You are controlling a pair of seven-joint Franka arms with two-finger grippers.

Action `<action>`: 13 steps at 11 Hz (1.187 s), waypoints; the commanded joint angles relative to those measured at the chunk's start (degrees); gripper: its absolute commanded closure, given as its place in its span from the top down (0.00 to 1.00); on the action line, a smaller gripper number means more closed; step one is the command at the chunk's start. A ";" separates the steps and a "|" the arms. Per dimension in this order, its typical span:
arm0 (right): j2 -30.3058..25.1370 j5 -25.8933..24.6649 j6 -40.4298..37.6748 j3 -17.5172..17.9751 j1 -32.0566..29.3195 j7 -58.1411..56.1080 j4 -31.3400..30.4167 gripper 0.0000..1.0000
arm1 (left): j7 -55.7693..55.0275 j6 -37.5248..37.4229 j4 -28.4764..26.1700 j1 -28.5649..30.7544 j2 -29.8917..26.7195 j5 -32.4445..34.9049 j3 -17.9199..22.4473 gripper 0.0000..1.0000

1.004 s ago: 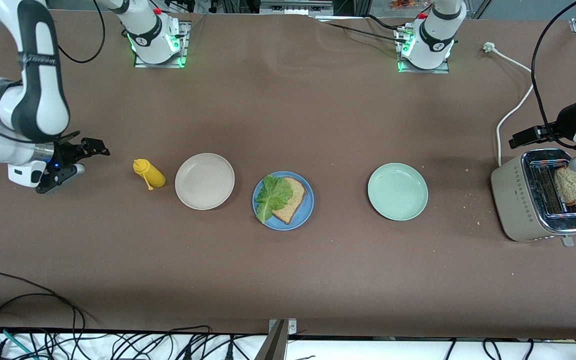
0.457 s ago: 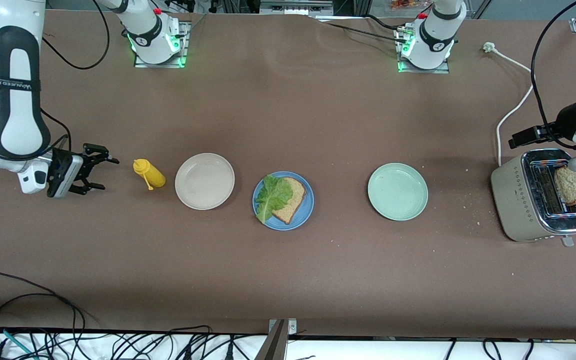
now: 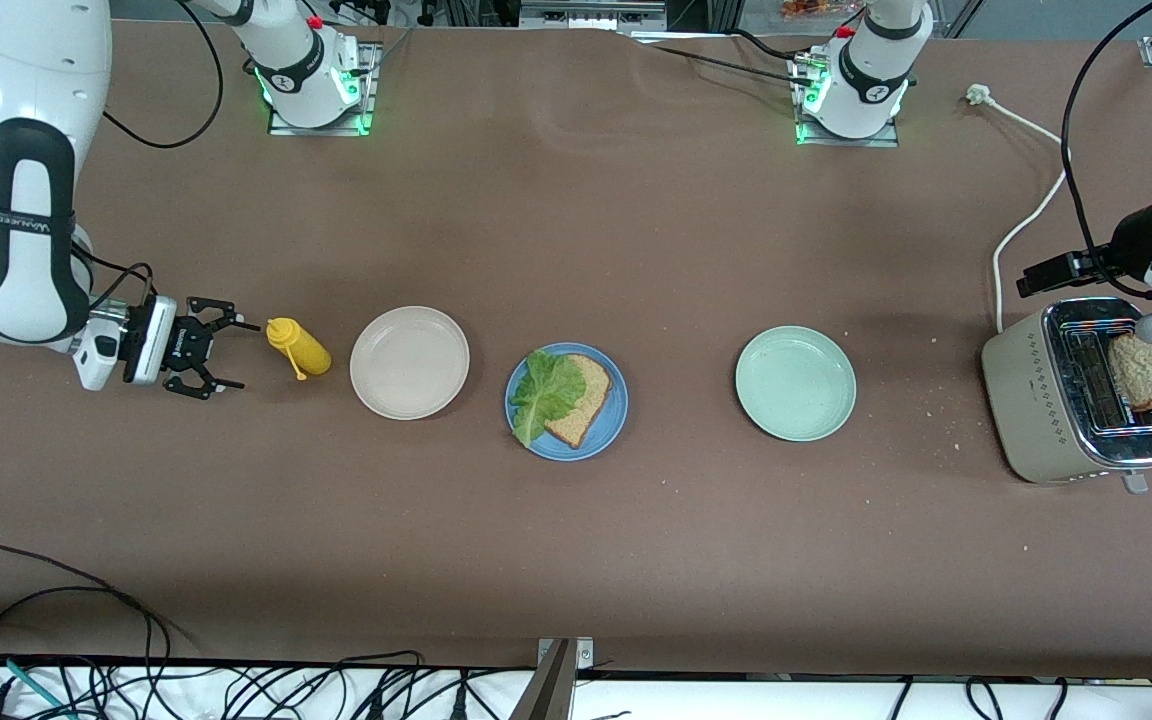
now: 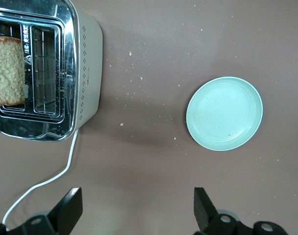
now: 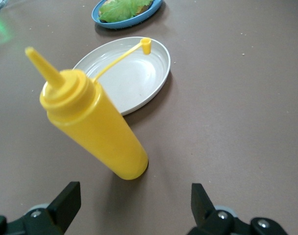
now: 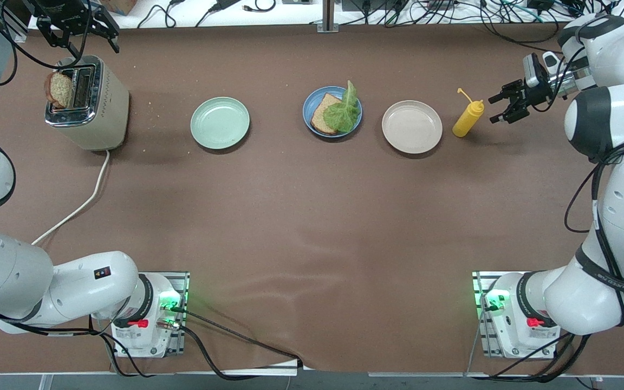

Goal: Make sandwich in blue plate with both arms
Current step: 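Move the right gripper back and grasp the yellow squeeze bottle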

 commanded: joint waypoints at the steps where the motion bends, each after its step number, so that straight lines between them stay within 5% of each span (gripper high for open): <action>1: 1.63 2.39 -4.99 1.58 -1.19 -4.24 1.69 1.00 | 1.14 -0.29 -0.07 0.13 -0.35 1.17 -0.30 1.00; 5: 4.61 9.40 -6.76 11.23 -8.03 -8.80 1.96 1.00 | 1.05 -0.29 -0.07 0.13 -0.44 1.17 -0.30 1.00; 8: 5.32 10.30 -7.55 12.66 -9.28 -9.95 2.14 0.98 | 0.96 -0.38 0.02 0.13 -0.44 1.17 -0.30 1.00; 10: 5.32 10.47 -8.34 12.75 -9.28 -9.69 2.14 0.78 | 0.96 -0.38 0.02 0.13 -0.44 1.17 -0.30 1.00; 13: 5.41 11.97 -9.22 12.84 -9.19 -9.34 1.87 0.68 | 0.61 -0.38 0.02 0.13 -0.44 1.17 -0.39 1.00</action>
